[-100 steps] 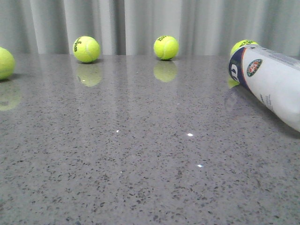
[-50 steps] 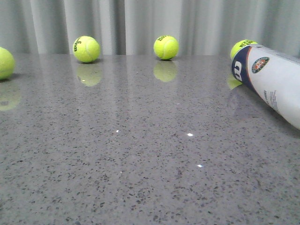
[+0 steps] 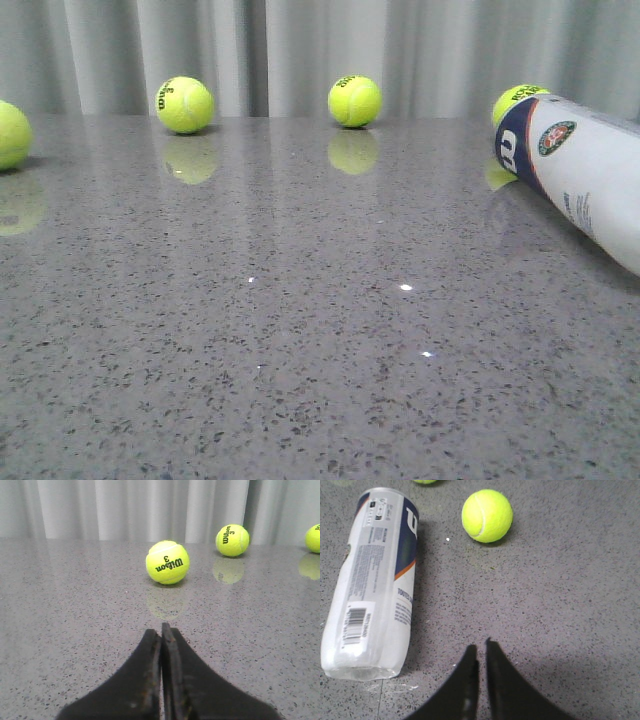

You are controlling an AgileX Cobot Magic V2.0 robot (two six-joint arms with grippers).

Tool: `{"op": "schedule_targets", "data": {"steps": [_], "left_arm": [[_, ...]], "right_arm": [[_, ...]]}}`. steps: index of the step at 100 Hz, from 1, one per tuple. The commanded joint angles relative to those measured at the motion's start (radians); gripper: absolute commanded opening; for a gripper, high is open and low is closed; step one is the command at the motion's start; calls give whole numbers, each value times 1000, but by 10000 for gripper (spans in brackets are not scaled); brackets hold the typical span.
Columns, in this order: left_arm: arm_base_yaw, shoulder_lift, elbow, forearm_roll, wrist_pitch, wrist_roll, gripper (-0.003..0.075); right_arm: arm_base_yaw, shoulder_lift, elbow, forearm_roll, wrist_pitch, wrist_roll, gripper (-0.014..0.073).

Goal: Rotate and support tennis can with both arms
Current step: 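Lower the right gripper over the white-and-blue tennis ball can, then grasp the can with the right gripper and carry it toward the table center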

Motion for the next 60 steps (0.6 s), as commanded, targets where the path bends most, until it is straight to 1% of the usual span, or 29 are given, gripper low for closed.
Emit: {"op": "schedule_targets", "data": {"steps": [1, 2, 3, 4, 5, 6, 7, 11, 24, 39, 49, 60], "left_arm": [[-9, -40, 47, -1, -77, -5, -21], [-9, -40, 47, -1, -77, -5, -21], [-9, -40, 47, -1, -77, -5, -21], [-9, -40, 47, -1, -77, -5, -21], [-9, -40, 47, -1, -77, -5, -21], [-9, -40, 47, -1, -77, -5, -21], [-9, -40, 47, -1, -77, -5, -21], [-9, -40, 47, -1, -77, -5, -21], [-9, -40, 47, -1, -77, -5, -21], [-9, -40, 47, -1, -77, -5, -21], [-9, -40, 47, -1, -77, -5, -21], [-9, -40, 47, -1, -77, -5, -21]], "right_arm": [[-2, 65, -68, 15, -35, -4, 351], [-2, 70, -71, 16, -33, -4, 377], [-2, 79, -76, 17, -30, -4, 427], [-1, 83, -79, 19, -30, -4, 452], [-1, 92, -85, 21, -27, -4, 501], [-1, 97, -88, 23, -26, -4, 524], [-1, 106, -95, 24, -22, -4, 570], [4, 130, -112, 28, -11, -4, 671], [54, 227, -198, 37, 51, -3, 625], [146, 364, -333, 43, 127, 28, 625], [178, 448, -419, 68, 179, 51, 625], [196, 559, -494, 125, 246, 67, 625]]}}
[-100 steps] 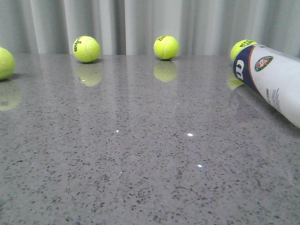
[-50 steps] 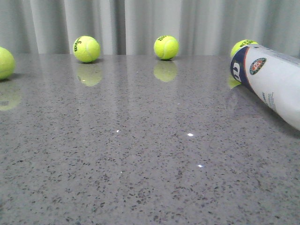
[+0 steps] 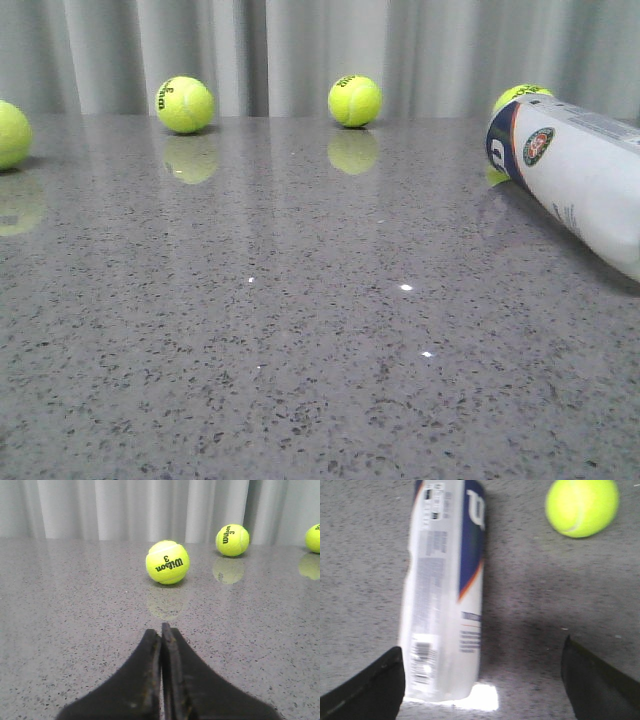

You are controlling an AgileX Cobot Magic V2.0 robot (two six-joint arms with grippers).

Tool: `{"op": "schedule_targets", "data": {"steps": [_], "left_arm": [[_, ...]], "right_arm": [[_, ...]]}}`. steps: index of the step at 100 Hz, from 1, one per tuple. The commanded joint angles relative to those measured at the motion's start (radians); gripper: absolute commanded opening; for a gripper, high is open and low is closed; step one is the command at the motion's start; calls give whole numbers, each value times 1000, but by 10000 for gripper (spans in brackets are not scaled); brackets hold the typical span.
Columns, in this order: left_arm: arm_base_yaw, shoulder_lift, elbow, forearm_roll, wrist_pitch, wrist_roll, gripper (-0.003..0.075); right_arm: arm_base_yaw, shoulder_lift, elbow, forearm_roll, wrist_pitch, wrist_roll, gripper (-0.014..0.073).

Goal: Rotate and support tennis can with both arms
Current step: 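Grasp the can with the right gripper and carry it toward the table center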

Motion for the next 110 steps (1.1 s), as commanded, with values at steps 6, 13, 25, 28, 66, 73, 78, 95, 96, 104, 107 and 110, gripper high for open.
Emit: {"op": "schedule_targets", "data": {"steps": [6, 13, 25, 28, 66, 73, 78, 95, 96, 104, 107, 110], "left_arm": [[-9, -40, 47, -1, -77, -5, -21], [-9, -40, 47, -1, -77, -5, -21], [-9, -40, 47, -1, -77, -5, -21], [-9, -40, 47, -1, -77, -5, -21], [-9, -40, 47, -1, -77, -5, -21], [-9, -40, 47, -1, -77, -5, -21], [-9, -40, 47, -1, -77, -5, -21], [-9, -40, 47, -1, -77, -5, -21], [-9, -40, 47, -1, -77, -5, -21], [-9, -40, 47, -1, -77, -5, -21], [-9, -40, 47, -1, -77, -5, -21], [-9, -40, 47, -1, -77, -5, -21]], "right_arm": [[15, 112, -111, 67, 35, 13, 625], [15, 168, -133, 84, 41, 15, 625], [15, 244, -136, 93, 22, 22, 625], [15, 260, -136, 93, 20, 22, 625], [15, 413, -136, 100, -62, 22, 624], [15, 424, -136, 100, -70, 22, 592], [15, 429, -136, 100, -70, 22, 538], [15, 432, -136, 100, -69, 22, 336], [15, 432, -136, 100, -69, 22, 331], [17, 423, -136, 99, -71, 21, 310], [24, 419, -136, 95, -74, 20, 311], [31, 413, -139, 89, -76, 15, 311]]}}
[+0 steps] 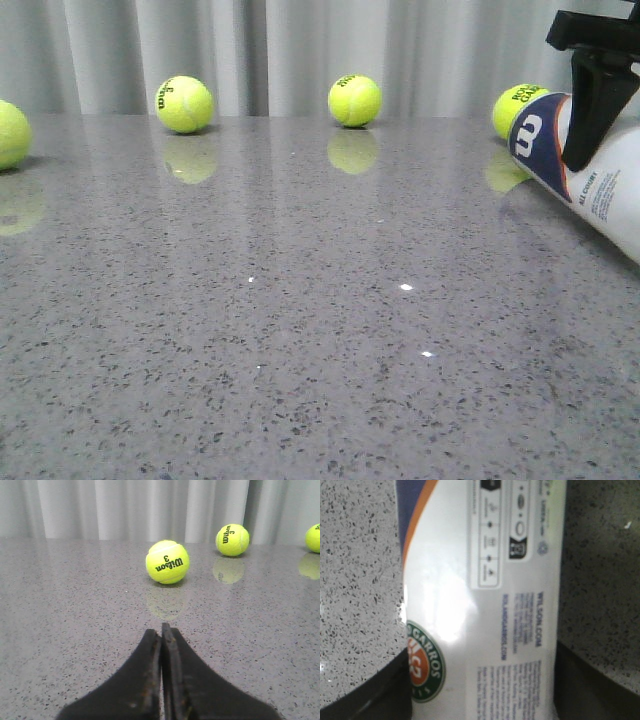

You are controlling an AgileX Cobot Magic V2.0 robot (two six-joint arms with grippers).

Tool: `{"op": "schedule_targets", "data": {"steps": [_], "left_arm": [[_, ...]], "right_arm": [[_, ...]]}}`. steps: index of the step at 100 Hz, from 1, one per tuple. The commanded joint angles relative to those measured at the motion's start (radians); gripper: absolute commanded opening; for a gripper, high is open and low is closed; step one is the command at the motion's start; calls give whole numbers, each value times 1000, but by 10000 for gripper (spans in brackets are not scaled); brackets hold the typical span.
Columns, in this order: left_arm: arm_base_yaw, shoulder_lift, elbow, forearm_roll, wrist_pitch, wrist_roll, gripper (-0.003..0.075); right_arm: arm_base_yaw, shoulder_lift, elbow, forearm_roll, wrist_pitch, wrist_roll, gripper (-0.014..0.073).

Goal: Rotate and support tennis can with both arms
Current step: 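Grasp the can with the right gripper and carry it toward the table center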

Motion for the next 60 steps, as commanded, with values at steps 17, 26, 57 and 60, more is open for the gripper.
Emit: {"op": "schedule_targets", "data": {"steps": [17, 26, 57, 60], "left_arm": [[-9, -40, 47, -1, -77, -5, -21], [-9, -40, 47, -1, -77, -5, -21], [-9, -40, 47, -1, -77, -5, -21], [-9, -40, 47, -1, -77, -5, -21]], "right_arm": [[109, -48, -136, -6, 25, -156, 311], [168, -47, -200, -6, 32, -225, 311], [357, 42, -370, -6, 92, -704, 313], [376, 46, -370, -6, 102, -778, 313]]}}
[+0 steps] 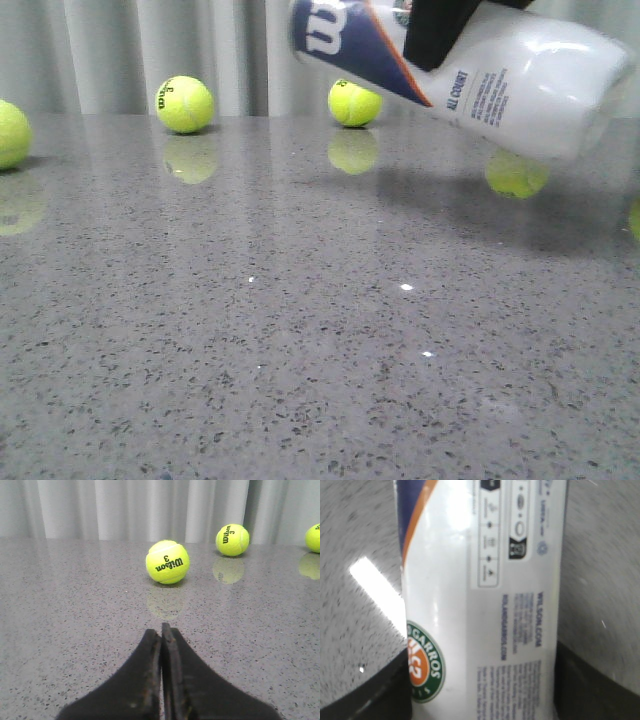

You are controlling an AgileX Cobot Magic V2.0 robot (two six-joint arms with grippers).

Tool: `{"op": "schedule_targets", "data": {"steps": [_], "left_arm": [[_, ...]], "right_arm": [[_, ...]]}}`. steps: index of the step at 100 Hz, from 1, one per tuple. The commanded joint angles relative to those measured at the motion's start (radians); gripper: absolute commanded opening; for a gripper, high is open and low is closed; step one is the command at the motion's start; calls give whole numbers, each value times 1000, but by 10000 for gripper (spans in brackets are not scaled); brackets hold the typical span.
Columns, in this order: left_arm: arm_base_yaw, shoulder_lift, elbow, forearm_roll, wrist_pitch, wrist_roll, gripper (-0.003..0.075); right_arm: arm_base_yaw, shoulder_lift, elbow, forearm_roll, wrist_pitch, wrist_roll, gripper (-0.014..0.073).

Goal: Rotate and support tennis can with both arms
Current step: 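Grasp the can with the right gripper and carry it toward the table center, then set the can down on its side and open the right gripper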

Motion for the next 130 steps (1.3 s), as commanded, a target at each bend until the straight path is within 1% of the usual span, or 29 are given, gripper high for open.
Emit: {"op": "schedule_targets", "data": {"steps": [1, 7, 12, 21, 26, 35, 105, 110, 111, 112, 117, 122, 127, 130], "left_arm": [[-9, -40, 47, -1, -77, -5, -21], [-9, -40, 47, -1, -77, -5, -21], [-9, -40, 47, -1, -77, -5, -21], [-9, -40, 47, -1, -77, -5, -21], [-9, -40, 47, -1, -77, -5, -21], [-9, -40, 47, -1, -77, -5, -21], [-9, -40, 47, -1, -77, -5, -21], [-9, -40, 47, -1, -77, -5, -21], [-9, -40, 47, -1, -77, -5, -21], [-9, -40, 47, -1, -77, -5, -21], [-9, -40, 47, -1, -77, -5, -21], [-9, -40, 47, -1, -77, -5, -21], [-9, -40, 47, -1, -77, -5, -21], [-9, -40, 47, -1, -77, -5, -21]], "right_arm": [[44, -19, -42, 7, 11, -195, 313], [76, -7, -42, 7, 48, -303, 313], [100, 3, -42, 7, 80, -368, 313], [136, 16, -40, 3, 113, -465, 313], [150, 22, -40, 3, 114, -486, 313], [163, 32, -39, 3, 108, -485, 313], [164, 127, -39, -3, 85, -485, 317], [164, 128, -39, -3, 84, -485, 345], [164, 128, -39, -3, 83, -485, 370], [164, 128, -39, -3, 83, -485, 370], [164, 128, -39, -3, 79, -485, 448], [164, 128, -39, -3, 76, -484, 554], [164, 128, -39, -4, 69, -484, 640], [164, 128, -39, -4, 68, -484, 672]]}}
